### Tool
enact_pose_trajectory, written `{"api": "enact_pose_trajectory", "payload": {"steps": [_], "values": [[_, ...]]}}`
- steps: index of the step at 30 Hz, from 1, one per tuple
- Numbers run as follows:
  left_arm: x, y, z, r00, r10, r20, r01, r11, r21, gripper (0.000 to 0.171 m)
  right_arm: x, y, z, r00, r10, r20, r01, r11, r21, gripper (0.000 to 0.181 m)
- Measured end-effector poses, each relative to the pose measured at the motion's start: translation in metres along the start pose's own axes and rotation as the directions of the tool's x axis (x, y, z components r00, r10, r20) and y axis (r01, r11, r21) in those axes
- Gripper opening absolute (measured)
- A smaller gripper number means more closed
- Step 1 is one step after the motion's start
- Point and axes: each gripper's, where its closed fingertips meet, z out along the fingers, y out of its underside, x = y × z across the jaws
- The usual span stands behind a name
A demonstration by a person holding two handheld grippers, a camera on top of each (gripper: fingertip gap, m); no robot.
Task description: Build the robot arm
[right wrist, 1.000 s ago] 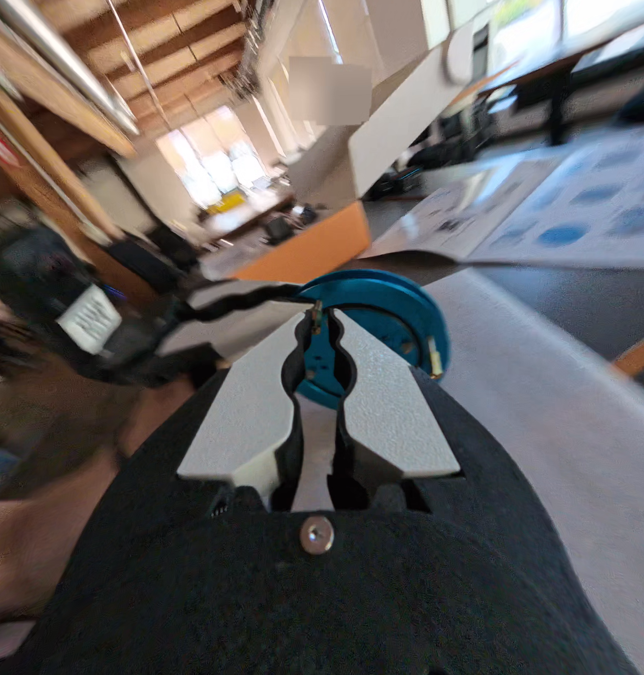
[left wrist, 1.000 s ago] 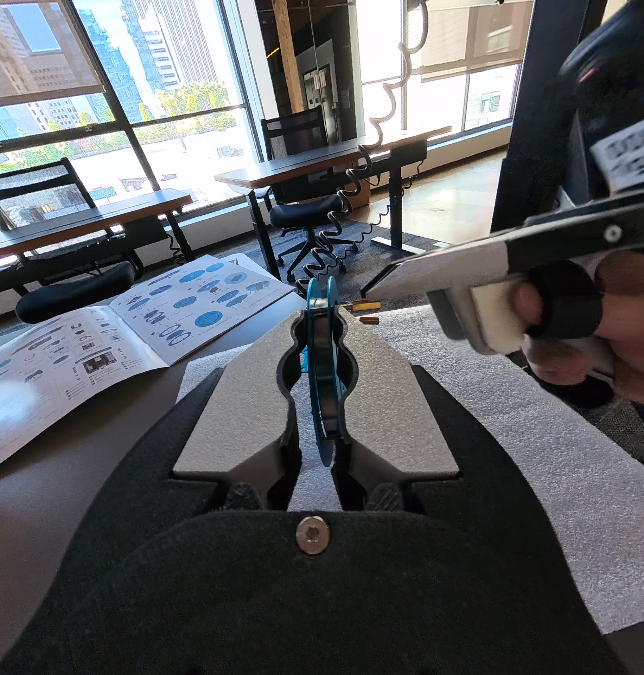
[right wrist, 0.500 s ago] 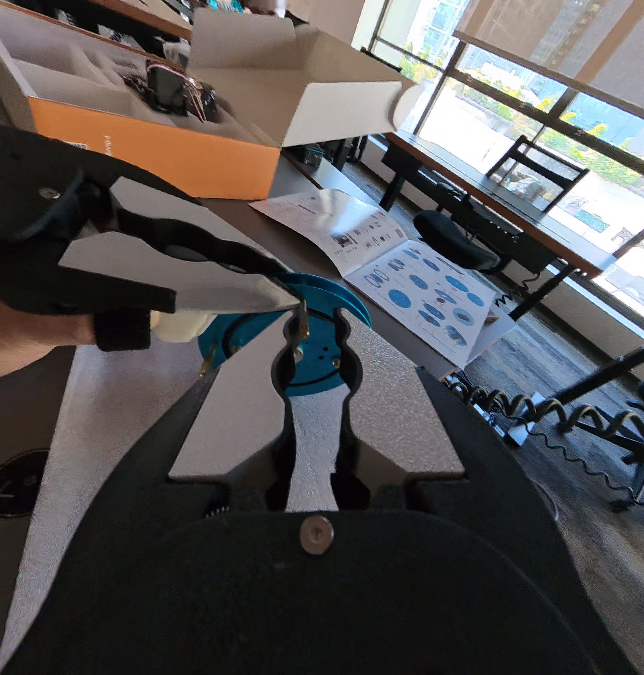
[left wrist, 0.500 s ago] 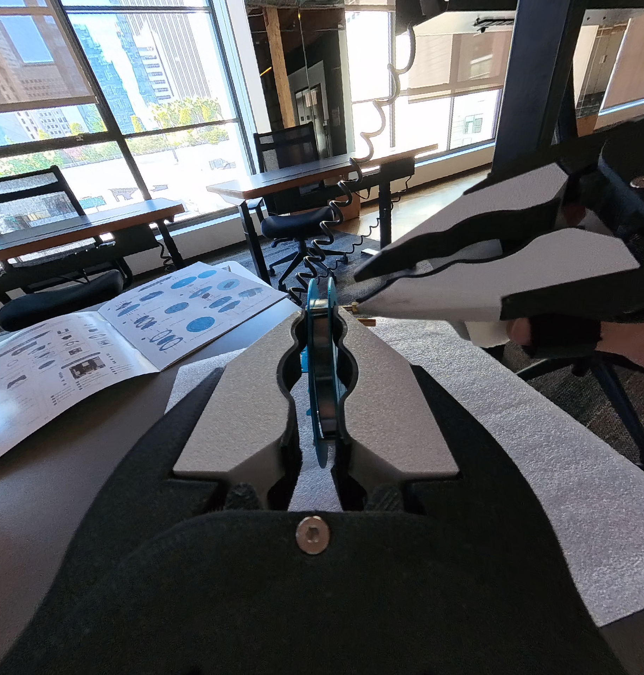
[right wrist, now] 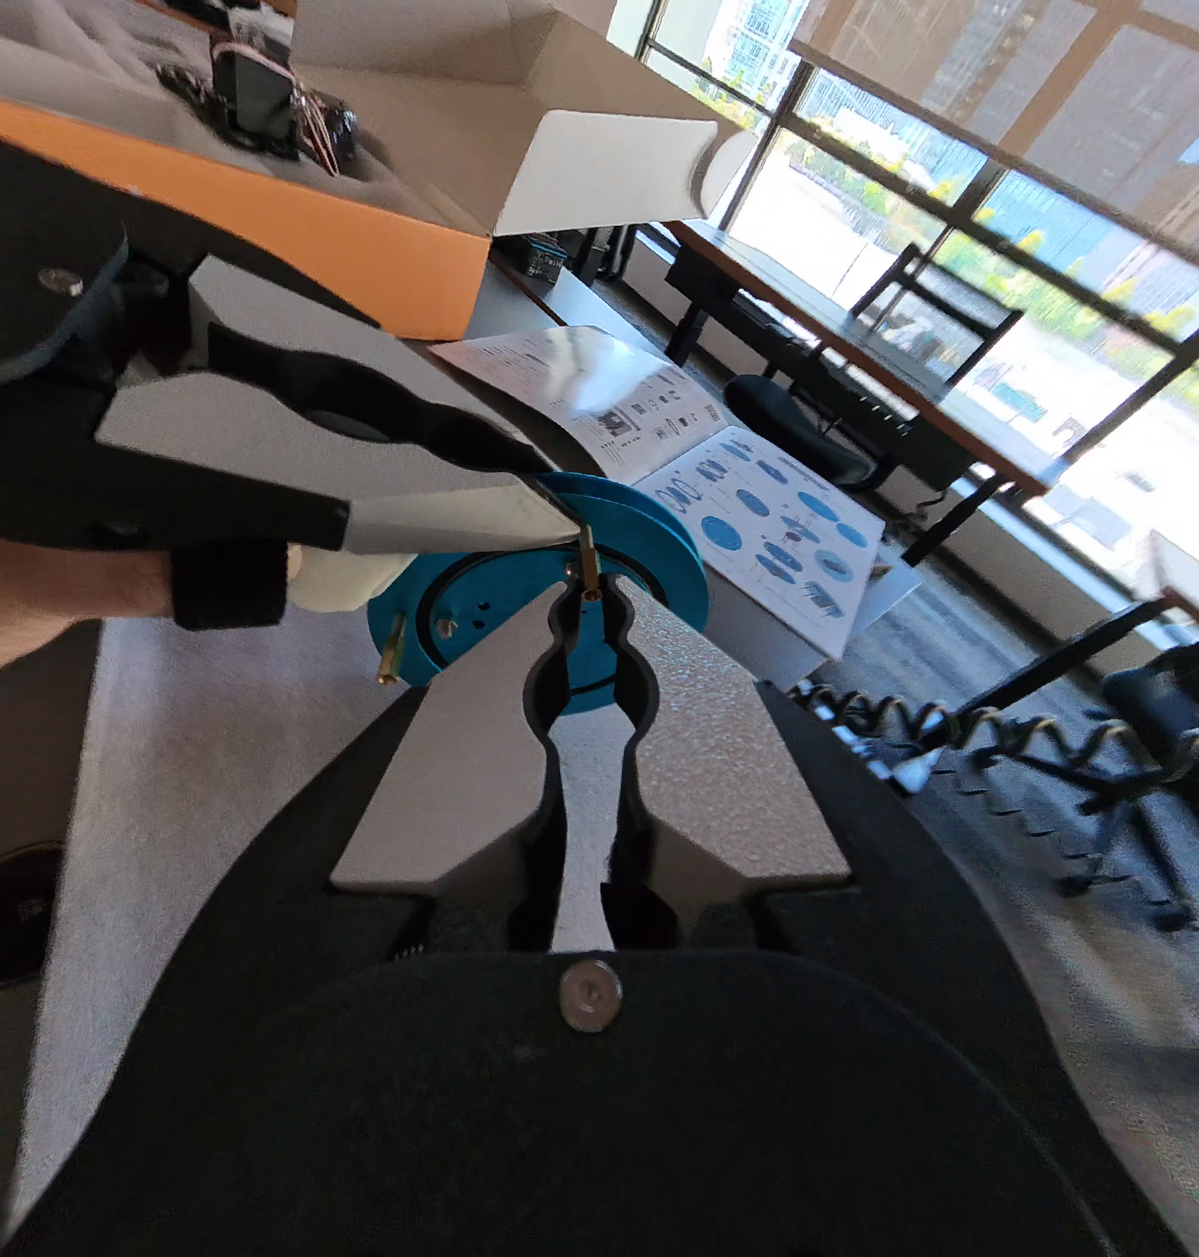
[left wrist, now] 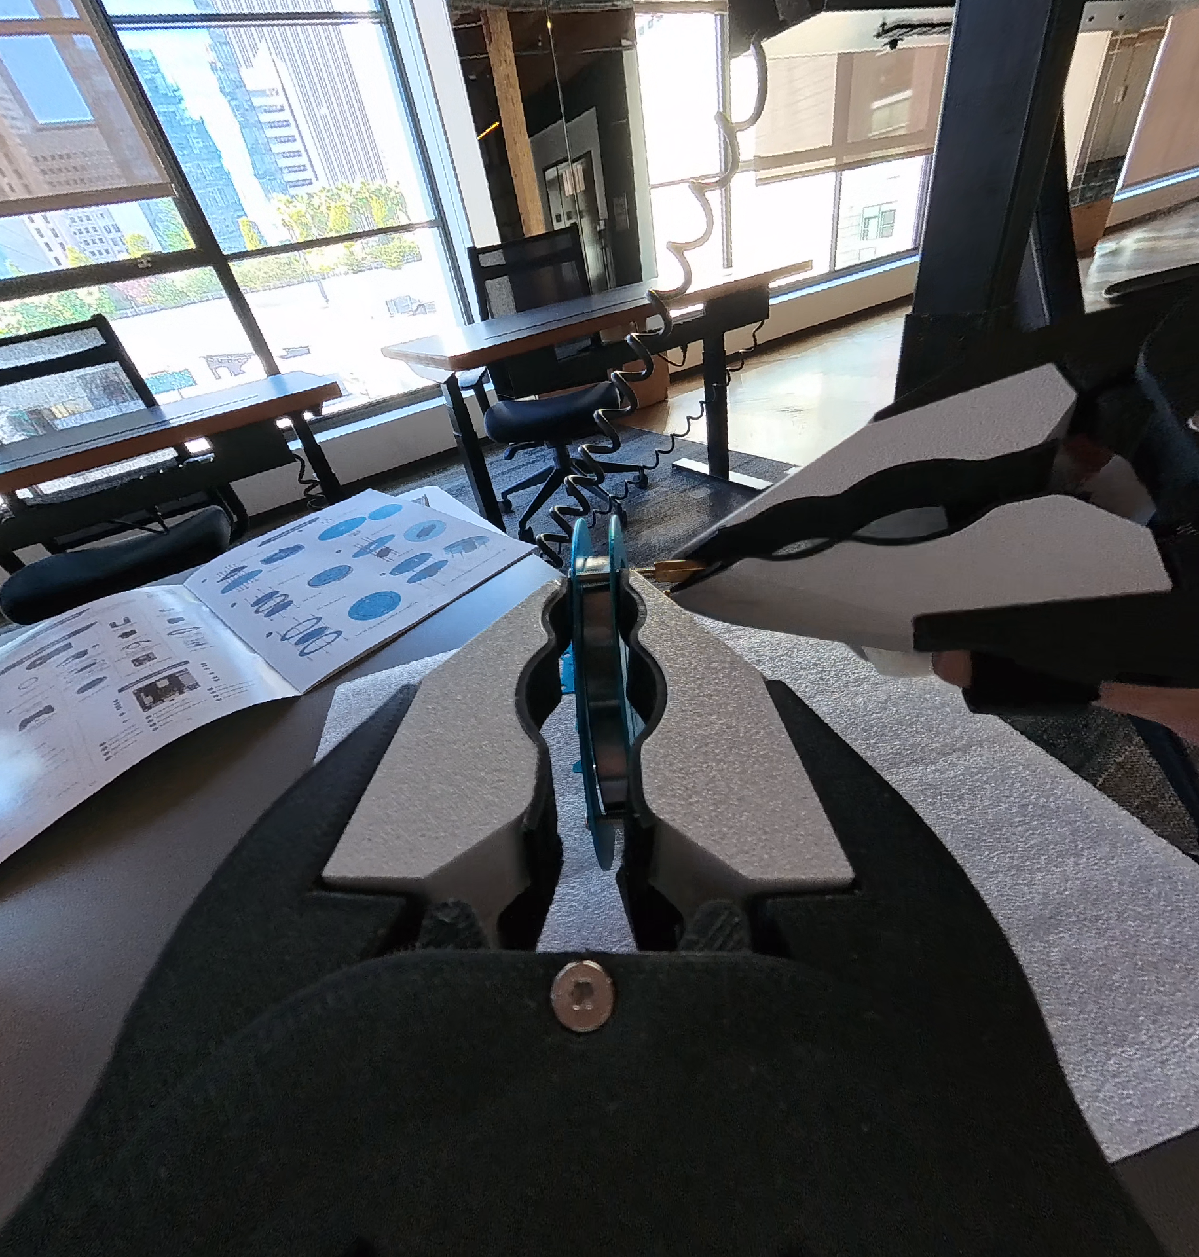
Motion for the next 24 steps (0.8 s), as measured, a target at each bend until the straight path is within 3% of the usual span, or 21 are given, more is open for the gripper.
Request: {"api": "enact_pose_trajectory", "payload": {"steps": [2, 3, 4, 5, 6, 7, 8, 10, 12, 13, 14, 16, 18, 20, 22, 24], "values": [[-0.002, 0.000, 0.000, 1.000, -0.007, 0.005, 0.007, 1.000, 0.000, 0.010, -0.003, -0.002, 0.002, 0.956, 0.275, 0.100, -0.276, 0.961, 0.004, 0.004], [-0.003, 0.001, -0.001, 1.000, -0.016, 0.006, 0.016, 1.000, 0.000, 0.011, -0.005, -0.003, 0.003, 0.847, 0.497, 0.189, -0.503, 0.864, -0.020, 0.004], [-0.004, 0.001, -0.001, 1.000, -0.028, 0.005, 0.028, 1.000, 0.002, 0.010, -0.008, -0.005, 0.003, 0.640, 0.709, 0.297, -0.723, 0.686, -0.079, 0.003], [-0.004, 0.001, -0.002, 0.999, -0.038, 0.001, 0.038, 0.999, 0.003, 0.010, -0.010, -0.007, 0.003, 0.358, 0.848, 0.392, -0.872, 0.454, -0.185, 0.003], [-0.004, 0.001, -0.001, 0.999, -0.040, -0.004, 0.040, 0.999, 0.005, 0.011, -0.008, -0.010, 0.001, 0.083, 0.887, 0.455, -0.925, 0.238, -0.295, 0.004], [-0.003, 0.001, -0.001, 1.000, -0.030, -0.006, 0.030, 1.000, 0.005, 0.011, -0.007, -0.010, -0.001, -0.042, 0.865, 0.501, -0.926, 0.155, -0.345, 0.004], [-0.001, 0.000, 0.000, 1.000, -0.013, -0.006, 0.013, 1.000, 0.003, 0.011, -0.008, -0.006, -0.002, 0.033, 0.844, 0.536, -0.920, 0.235, -0.313, 0.005], [0.003, 0.000, 0.000, 1.000, 0.011, -0.014, -0.011, 1.000, 0.004, 0.011, -0.005, -0.003, -0.005, 0.356, 0.769, 0.531, -0.864, 0.487, -0.126, 0.005], [0.003, 0.000, 0.000, 1.000, 0.018, -0.011, -0.018, 1.000, 0.003, 0.011, 0.001, -0.002, -0.007, 0.711, 0.591, 0.381, -0.657, 0.751, 0.061, 0.009], [0.002, 0.000, 0.000, 1.000, 0.012, -0.009, -0.012, 1.000, 0.003, 0.011, 0.005, -0.001, -0.007, 0.845, 0.463, 0.266, -0.506, 0.854, 0.120, 0.016], [0.002, 0.000, -0.001, 1.000, 0.001, -0.010, -0.001, 1.000, 0.004, 0.011, 0.008, -0.001, -0.007, 0.927, 0.339, 0.163, -0.362, 0.922, 0.141, 0.022], [0.001, 0.000, -0.001, 1.000, -0.010, -0.012, 0.010, 1.000, 0.004, 0.010, 0.004, 0.002, -0.002, 0.980, 0.184, 0.070, -0.190, 0.979, 0.077, 0.021], [0.003, 0.000, -0.001, 1.000, 0.003, -0.016, -0.002, 1.000, 0.004, 0.010, -0.002, 0.003, 0.002, 0.991, 0.120, 0.054, -0.122, 0.992, 0.029, 0.004], [0.003, 0.000, -0.002, 1.000, 0.018, -0.009, -0.018, 1.000, 0.004, 0.010, -0.002, 0.002, 0.002, 0.995, 0.089, 0.035, -0.090, 0.996, 0.025, 0.003], [0.004, 0.000, -0.002, 1.000, 0.014, -0.019, -0.013, 1.000, 0.006, 0.010, -0.004, 0.003, 0.000, 0.990, 0.135, 0.051, -0.136, 0.990, 0.025, 0.003], [0.004, 0.000, -0.002, 1.000, 0.027, -0.012, -0.027, 1.000, 0.004, 0.010, -0.007, 0.003, 0.000, 0.906, 0.390, 0.165, -0.395, 0.919, -0.005, 0.003]]}}
